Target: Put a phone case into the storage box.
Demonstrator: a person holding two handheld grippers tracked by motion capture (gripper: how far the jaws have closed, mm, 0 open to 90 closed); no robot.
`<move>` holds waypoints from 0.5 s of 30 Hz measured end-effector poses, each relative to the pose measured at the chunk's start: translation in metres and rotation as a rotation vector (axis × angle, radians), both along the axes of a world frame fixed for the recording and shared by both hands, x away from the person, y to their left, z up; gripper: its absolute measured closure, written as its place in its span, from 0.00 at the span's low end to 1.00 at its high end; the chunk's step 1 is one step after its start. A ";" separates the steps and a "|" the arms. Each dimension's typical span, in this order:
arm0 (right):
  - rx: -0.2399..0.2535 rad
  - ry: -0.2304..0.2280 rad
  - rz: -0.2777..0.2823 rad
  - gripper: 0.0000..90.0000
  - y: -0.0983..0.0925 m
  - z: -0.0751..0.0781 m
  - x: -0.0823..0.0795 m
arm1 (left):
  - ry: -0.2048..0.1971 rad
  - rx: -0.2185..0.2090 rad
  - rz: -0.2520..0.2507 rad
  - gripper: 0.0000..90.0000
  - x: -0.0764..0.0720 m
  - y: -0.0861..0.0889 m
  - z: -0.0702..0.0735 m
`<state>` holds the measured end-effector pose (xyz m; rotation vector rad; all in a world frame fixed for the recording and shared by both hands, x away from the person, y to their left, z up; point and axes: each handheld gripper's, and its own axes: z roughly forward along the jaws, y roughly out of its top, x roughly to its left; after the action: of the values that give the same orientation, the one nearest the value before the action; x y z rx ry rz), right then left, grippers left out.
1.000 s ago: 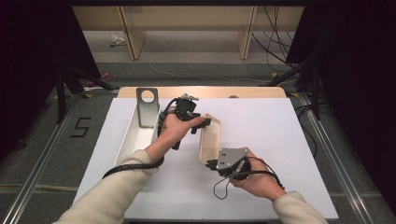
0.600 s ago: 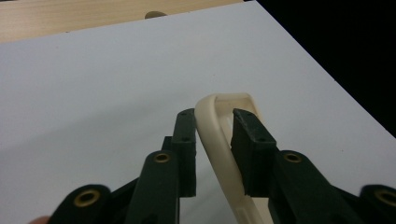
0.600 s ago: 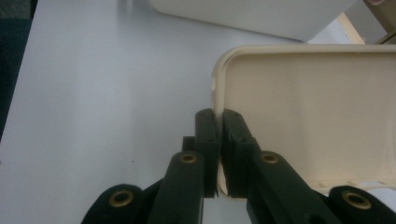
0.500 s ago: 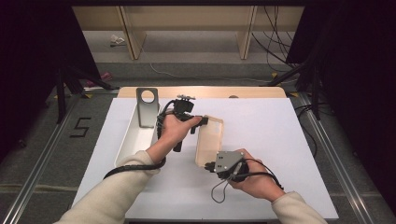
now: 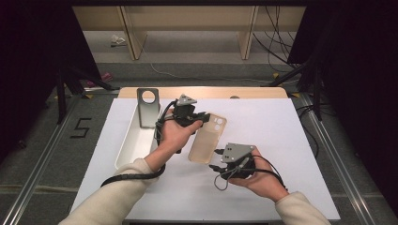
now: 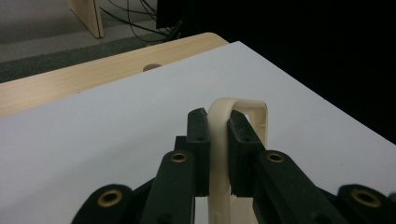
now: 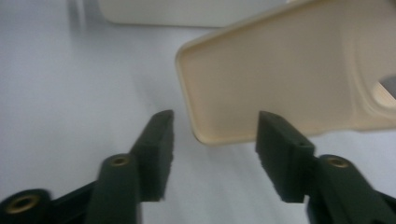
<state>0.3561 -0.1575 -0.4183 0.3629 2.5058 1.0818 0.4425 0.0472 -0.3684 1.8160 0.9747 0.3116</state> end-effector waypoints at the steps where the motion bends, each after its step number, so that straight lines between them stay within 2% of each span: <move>1: 0.010 0.005 -0.011 0.42 -0.001 0.001 0.001 | -0.013 0.000 -0.004 0.90 -0.001 0.002 0.000; 3: 0.038 0.032 -0.043 0.36 -0.005 0.002 0.003 | -0.035 -0.004 0.001 0.90 -0.004 0.007 0.001; 5: 0.061 0.054 -0.066 0.32 -0.009 0.002 0.005 | -0.068 -0.006 -0.020 0.90 -0.006 0.012 0.002; 7: 0.085 0.072 -0.083 0.27 -0.012 0.003 0.006 | -0.084 -0.025 -0.023 0.90 -0.009 0.017 0.002; 11: 0.115 0.065 -0.109 0.20 -0.017 0.005 0.007 | -0.105 -0.049 -0.019 0.90 -0.014 0.026 0.002; 15: 0.137 0.072 -0.128 0.20 -0.022 0.005 0.009 | -0.120 -0.081 -0.002 0.90 -0.019 0.037 0.002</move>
<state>0.3650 -0.1796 -0.4135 0.6030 2.4377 1.2113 0.4236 0.0839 -0.3669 1.7048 0.8898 0.3700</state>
